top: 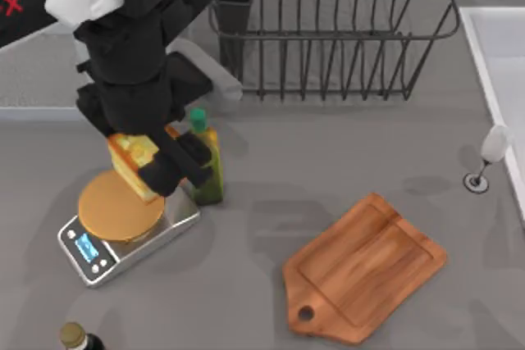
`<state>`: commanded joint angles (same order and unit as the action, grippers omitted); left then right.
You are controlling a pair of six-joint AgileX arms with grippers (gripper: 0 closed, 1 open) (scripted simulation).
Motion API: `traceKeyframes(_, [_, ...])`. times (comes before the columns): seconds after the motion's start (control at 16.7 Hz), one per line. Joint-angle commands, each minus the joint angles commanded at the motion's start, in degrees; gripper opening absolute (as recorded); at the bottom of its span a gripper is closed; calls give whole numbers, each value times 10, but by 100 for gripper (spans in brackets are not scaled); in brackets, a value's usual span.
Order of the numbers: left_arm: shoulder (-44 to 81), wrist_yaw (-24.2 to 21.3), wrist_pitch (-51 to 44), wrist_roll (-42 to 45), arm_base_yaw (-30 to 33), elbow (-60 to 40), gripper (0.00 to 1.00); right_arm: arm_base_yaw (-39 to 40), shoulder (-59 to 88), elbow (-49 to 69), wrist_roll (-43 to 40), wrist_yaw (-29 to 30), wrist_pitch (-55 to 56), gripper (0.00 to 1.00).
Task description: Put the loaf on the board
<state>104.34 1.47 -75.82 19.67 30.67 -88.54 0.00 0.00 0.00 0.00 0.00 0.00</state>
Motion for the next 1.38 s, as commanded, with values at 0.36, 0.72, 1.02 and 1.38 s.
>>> traceKeyframes(0.36, [77, 1, 19, -331, 182, -93, 0, 0, 0, 0, 0, 0, 0, 100])
traceKeyframes(0.72, [175, -6, 41, -606, 264, -173, 0, 0, 0, 0, 0, 0, 0, 100])
traceKeyframes(1.02, [238, -15, 47, -741, 272, -212, 0, 0, 0, 0, 0, 0, 0, 100])
traceKeyframes(1.38, [247, -16, 48, -757, 270, -218, 0, 0, 0, 0, 0, 0, 0, 100])
